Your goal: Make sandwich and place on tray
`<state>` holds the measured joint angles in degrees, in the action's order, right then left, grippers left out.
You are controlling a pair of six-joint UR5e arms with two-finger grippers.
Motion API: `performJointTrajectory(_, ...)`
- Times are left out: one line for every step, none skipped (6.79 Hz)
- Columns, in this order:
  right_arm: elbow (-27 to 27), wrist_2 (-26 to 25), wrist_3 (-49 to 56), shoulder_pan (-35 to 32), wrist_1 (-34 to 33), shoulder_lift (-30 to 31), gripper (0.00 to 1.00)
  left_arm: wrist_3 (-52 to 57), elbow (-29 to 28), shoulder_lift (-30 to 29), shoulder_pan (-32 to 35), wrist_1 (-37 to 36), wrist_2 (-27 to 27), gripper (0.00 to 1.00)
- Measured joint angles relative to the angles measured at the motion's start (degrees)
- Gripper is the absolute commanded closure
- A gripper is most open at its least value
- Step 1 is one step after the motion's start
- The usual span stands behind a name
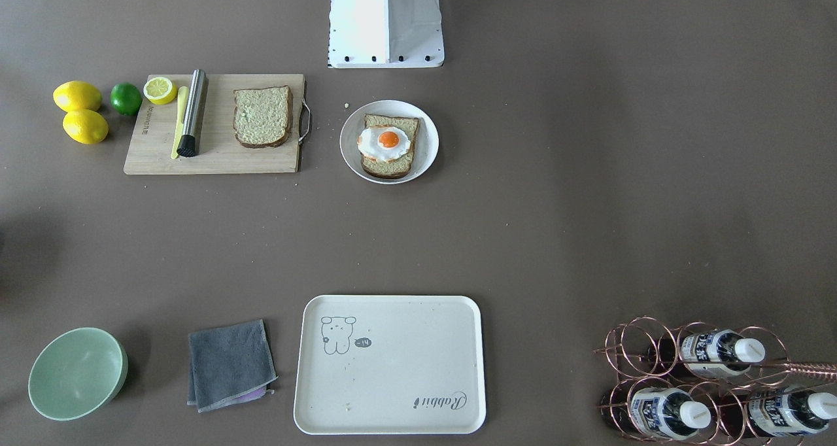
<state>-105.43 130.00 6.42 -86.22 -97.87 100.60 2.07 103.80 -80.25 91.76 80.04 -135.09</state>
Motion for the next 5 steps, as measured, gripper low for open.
performJointTrajectory(0.1,0.2,0.0,0.0,0.0,0.0,0.0,-0.1,0.2,0.0,0.0,0.0,0.0,0.02)
performJointTrajectory(0.1,0.2,0.0,0.0,0.0,0.0,0.0,-0.1,0.4,0.0,0.0,0.0,0.0,0.02)
performJointTrajectory(0.1,0.4,0.0,0.0,0.1,0.0,0.0,-0.3,0.7,0.1,0.0,0.0,-0.1,0.03)
performJointTrajectory(0.0,0.8,0.0,0.0,0.1,0.0,0.0,-0.4,1.1,0.3,0.0,0.0,-0.3,0.02)
performJointTrajectory(0.0,1.2,0.0,0.0,0.1,0.0,0.0,-0.4,1.4,0.4,-0.1,-0.1,-0.4,0.03)
